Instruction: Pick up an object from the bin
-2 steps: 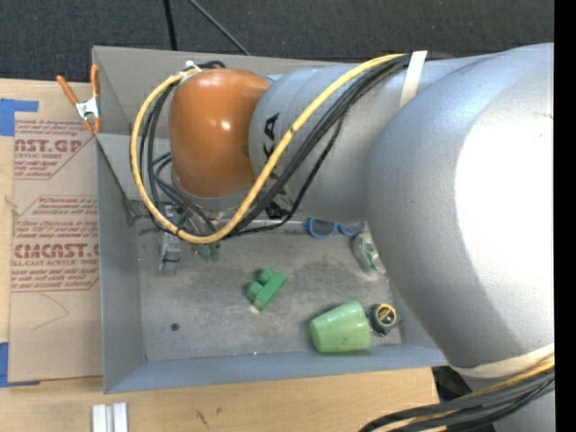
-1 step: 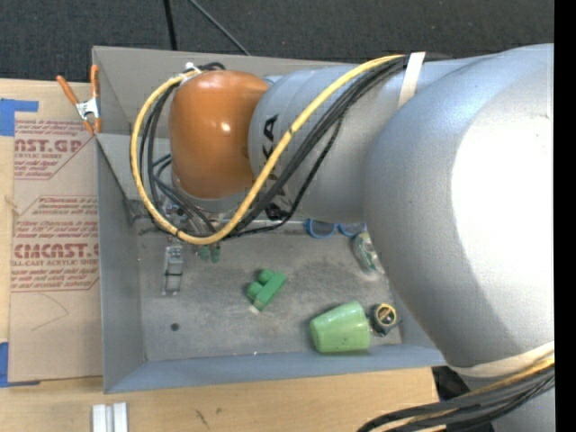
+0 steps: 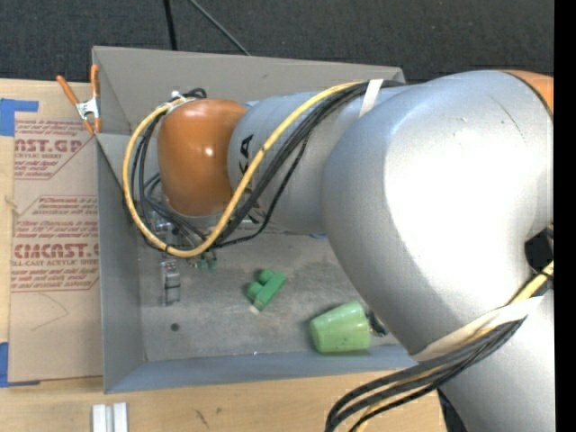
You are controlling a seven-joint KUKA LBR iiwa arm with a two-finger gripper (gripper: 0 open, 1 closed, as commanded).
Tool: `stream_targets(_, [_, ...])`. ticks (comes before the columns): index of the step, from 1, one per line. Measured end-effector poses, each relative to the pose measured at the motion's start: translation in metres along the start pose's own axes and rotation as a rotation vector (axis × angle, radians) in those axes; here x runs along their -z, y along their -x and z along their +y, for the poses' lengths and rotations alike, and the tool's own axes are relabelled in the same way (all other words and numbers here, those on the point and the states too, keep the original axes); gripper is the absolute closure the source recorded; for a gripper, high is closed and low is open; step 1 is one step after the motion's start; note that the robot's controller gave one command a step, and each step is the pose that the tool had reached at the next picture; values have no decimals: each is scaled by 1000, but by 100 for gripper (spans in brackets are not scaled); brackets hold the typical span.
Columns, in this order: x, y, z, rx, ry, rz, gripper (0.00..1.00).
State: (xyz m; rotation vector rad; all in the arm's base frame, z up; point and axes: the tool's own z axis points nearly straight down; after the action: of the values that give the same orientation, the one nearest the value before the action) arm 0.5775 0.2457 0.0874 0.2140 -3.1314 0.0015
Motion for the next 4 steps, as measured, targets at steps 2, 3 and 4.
stream_targets(2, [44, -46, -24, 229, 1, -6, 100])
stream_targets(3, [43, -47, -23, 229, 2, -4, 0])
stream_targets(4, [9, -6, -76, 341, -2, -4, 0])
